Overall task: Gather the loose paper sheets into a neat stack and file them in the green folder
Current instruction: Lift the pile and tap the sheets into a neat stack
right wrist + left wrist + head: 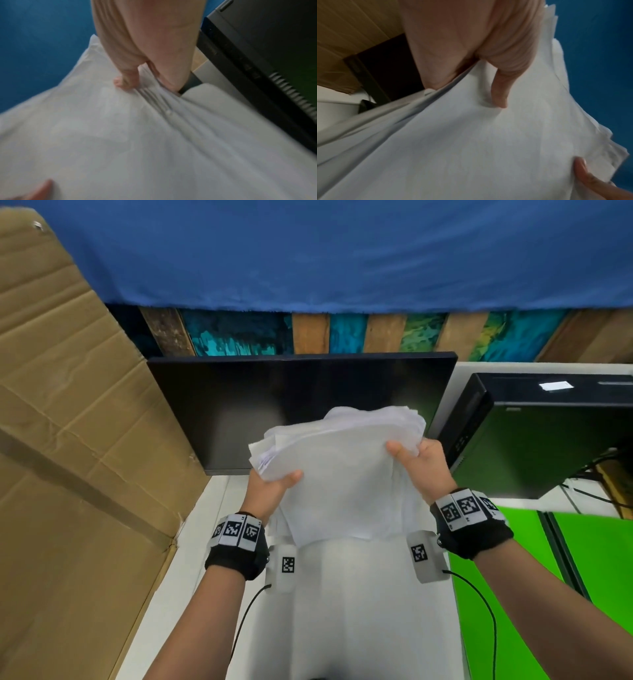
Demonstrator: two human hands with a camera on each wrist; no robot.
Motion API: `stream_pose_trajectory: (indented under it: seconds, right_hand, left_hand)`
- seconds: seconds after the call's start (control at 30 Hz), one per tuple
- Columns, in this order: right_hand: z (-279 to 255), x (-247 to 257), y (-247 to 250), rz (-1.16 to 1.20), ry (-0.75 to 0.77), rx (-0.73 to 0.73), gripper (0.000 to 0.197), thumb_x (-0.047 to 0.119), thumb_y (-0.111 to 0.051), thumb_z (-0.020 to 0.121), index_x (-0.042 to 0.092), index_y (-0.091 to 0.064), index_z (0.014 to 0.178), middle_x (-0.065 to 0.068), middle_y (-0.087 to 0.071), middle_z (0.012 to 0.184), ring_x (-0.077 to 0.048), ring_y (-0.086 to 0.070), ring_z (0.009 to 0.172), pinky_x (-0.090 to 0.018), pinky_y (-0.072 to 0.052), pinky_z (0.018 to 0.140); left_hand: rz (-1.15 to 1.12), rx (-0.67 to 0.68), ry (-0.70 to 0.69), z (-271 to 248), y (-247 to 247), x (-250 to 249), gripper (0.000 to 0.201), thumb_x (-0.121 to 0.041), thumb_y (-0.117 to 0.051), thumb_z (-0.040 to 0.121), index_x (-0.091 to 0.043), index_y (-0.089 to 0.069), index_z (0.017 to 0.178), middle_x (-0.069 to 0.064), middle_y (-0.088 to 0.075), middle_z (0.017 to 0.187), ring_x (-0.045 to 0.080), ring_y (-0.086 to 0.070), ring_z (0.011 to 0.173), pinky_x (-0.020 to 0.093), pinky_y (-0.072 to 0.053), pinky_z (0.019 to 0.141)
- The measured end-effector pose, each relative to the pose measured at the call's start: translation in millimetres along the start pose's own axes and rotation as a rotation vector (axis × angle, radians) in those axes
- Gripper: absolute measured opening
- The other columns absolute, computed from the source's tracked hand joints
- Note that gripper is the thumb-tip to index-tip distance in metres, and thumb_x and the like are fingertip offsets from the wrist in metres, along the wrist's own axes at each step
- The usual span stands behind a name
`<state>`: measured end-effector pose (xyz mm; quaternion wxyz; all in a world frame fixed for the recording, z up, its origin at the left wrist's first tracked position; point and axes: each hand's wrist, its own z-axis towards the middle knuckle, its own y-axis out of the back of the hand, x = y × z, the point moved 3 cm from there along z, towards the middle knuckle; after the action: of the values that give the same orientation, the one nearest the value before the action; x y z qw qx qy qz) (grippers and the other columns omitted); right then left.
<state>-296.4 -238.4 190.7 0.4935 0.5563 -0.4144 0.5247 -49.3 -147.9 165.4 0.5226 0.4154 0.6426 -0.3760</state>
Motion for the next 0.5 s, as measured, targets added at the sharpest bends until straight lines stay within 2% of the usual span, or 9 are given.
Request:
stream_pose_trajectory:
  seconds: [0.07,0.13,0.2,0.23,0.33,0.4,0.43,0.5]
  right_hand:
    - [-1.2,19.3,0.2,0.079,0.077,-0.052,0.011,0.01,-0.06,0.09,0.013,-0.07,0.093,0.008,-0.073,0.084,-0.005,-0.072,0.075,-0.026,-0.059,0.07]
    - [-6.3,31.7,1.1,0.107,0.155,-0.063,0.01,0.01,-0.06,0.09,0.01,-0.069,0.094,0.003,-0.072,0.086,-0.007,-0.071,0.077,-0.024,-0.06,0.069]
    - [-12.8,25.2,1.0,0.117,0.138,-0.027,0.01,0.009,-0.065,0.085,0.016,-0.069,0.092,0.004,-0.074,0.085,-0.008,-0.071,0.078,-0.024,-0.059,0.07]
    - [-15.8,15.0,-0.3,0.122,0.09,0.005,0.017,0.007,-0.068,0.082,0.02,-0.069,0.093,0.006,-0.075,0.085,-0.007,-0.071,0.079,-0.023,-0.059,0.07]
    - [-24.4,-17.0,-8.2,0.077,-0.053,0.056,0.029,0.003,-0.074,0.077,0.026,-0.068,0.093,0.011,-0.074,0.088,0.002,-0.07,0.079,-0.019,-0.056,0.072]
    - [-24.2,-21.9,-10.5,0.061,-0.076,-0.056,0.022,0.003,-0.071,0.08,0.024,-0.065,0.082,0.009,-0.069,0.083,0.005,-0.068,0.068,-0.013,-0.054,0.064]
    - [-23.0,-20.3,-10.1,0.07,-0.082,-0.122,0.021,0.003,-0.069,0.082,0.022,-0.063,0.077,0.007,-0.066,0.078,0.0,-0.067,0.063,-0.011,-0.052,0.058]
    - [-18.9,-11.1,-8.3,0.078,-0.064,-0.179,0.017,0.008,-0.066,0.085,0.017,-0.063,0.071,0.003,-0.066,0.07,-0.01,-0.065,0.061,-0.016,-0.054,0.054]
  left_hand:
    - [-0.032,0.013,-0.053,-2.4,-3.1,-11.4,0.041,-0.002,-0.071,0.08,-0.034,-0.056,0.1,-0.01,-0.065,0.103,0.001,-0.063,0.093,0.008,-0.05,0.064]
    - [-0.064,0.031,-0.078,-3.4,-2.0,-15.9,0.041,-0.007,-0.073,0.078,-0.035,-0.057,0.103,-0.011,-0.067,0.106,0.001,-0.066,0.095,0.012,-0.053,0.071]
    - [-0.073,0.059,-0.072,-3.6,-0.2,-13.8,0.041,-0.008,-0.076,0.076,-0.034,-0.06,0.103,-0.012,-0.07,0.103,-0.002,-0.068,0.091,0.014,-0.055,0.072]
    - [-0.058,0.075,-0.049,-2.7,-0.4,-9.8,0.041,-0.008,-0.077,0.074,-0.033,-0.061,0.103,-0.012,-0.07,0.103,-0.003,-0.068,0.091,0.015,-0.055,0.073]
    - [0.101,0.122,0.06,2.0,-3.7,8.1,0.045,-0.012,-0.083,0.069,-0.03,-0.063,0.105,-0.006,-0.069,0.112,0.008,-0.066,0.102,0.026,-0.052,0.086]
    - [0.184,0.114,0.117,7.8,-4.1,21.6,0.052,-0.009,-0.084,0.067,-0.027,-0.059,0.109,-0.005,-0.066,0.112,0.013,-0.063,0.107,0.03,-0.049,0.091]
    - [0.22,0.102,0.121,9.6,-3.7,24.8,0.052,-0.004,-0.08,0.069,-0.023,-0.056,0.112,-0.004,-0.065,0.11,0.017,-0.061,0.109,0.031,-0.049,0.092]
    - [0.315,0.113,0.069,9.9,-2.9,24.8,0.047,0.009,-0.062,0.079,-0.018,-0.053,0.116,-0.005,-0.06,0.103,0.02,-0.058,0.108,0.025,-0.047,0.086]
